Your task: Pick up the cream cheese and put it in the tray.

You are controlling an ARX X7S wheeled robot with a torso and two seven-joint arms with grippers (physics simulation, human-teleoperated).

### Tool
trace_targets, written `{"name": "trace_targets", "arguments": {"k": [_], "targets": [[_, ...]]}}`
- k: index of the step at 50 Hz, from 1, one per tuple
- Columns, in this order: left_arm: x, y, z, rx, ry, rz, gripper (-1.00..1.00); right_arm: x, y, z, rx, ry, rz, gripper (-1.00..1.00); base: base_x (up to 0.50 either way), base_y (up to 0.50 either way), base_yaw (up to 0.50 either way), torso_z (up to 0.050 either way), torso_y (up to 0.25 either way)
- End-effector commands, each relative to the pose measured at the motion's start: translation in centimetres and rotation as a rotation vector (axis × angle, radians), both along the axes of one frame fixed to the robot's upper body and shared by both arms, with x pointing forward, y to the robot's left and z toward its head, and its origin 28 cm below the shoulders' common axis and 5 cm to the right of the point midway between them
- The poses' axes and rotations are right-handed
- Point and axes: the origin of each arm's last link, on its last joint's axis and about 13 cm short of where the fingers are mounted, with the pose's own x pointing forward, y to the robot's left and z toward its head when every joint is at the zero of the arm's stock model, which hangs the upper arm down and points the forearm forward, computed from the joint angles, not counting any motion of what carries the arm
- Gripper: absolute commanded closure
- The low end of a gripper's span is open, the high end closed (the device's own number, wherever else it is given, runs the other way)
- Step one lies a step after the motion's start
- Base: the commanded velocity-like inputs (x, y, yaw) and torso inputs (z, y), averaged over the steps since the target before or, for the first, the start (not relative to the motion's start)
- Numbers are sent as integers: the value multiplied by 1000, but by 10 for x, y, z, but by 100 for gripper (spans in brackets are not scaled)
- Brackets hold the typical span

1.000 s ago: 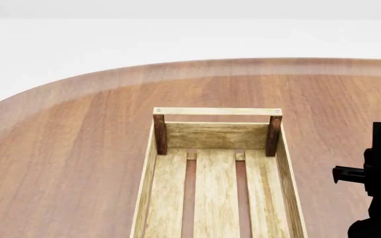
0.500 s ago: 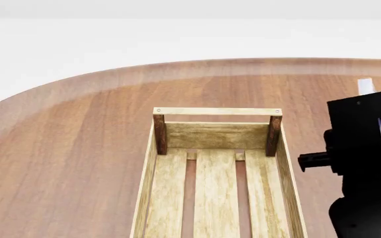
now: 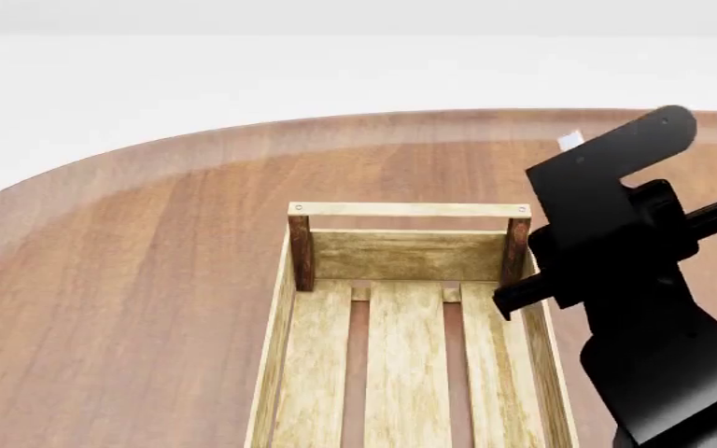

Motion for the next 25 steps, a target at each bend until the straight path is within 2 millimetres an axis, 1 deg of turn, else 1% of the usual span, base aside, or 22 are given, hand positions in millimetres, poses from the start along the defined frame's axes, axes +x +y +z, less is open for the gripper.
{"name": "trace_targets", "arguments": {"k": [1, 3, 11, 15, 18, 23, 25], "targets": [[0, 0, 0, 0, 0, 0, -100, 6, 2, 11, -36, 3, 44, 100, 0, 0, 0, 15, 0], [0, 0, 0, 0, 0, -1, -100, 9, 5, 16, -45, 17, 70, 100, 0, 0, 0, 0, 0], [1, 0, -1, 1, 1, -1, -100, 14, 13, 20, -65, 72, 142, 100, 0, 0, 0, 0, 1], [2, 0, -1, 1, 2, -1, -100, 15, 16, 24, -44, 88, 184, 100, 0, 0, 0, 0, 0], [2, 0, -1, 0, 1, 0, -100, 17, 19, 26, -17, 116, 235, 100, 0, 0, 0, 0, 0], [1, 0, -1, 2, 1, 0, -100, 15, 23, 33, 94, 164, 348, 100, 0, 0, 0, 0, 0], [0, 0, -1, 1, -2, 1, -100, 18, 24, 32, 111, 184, 379, 100, 0, 0, 0, 0, 5]]}}
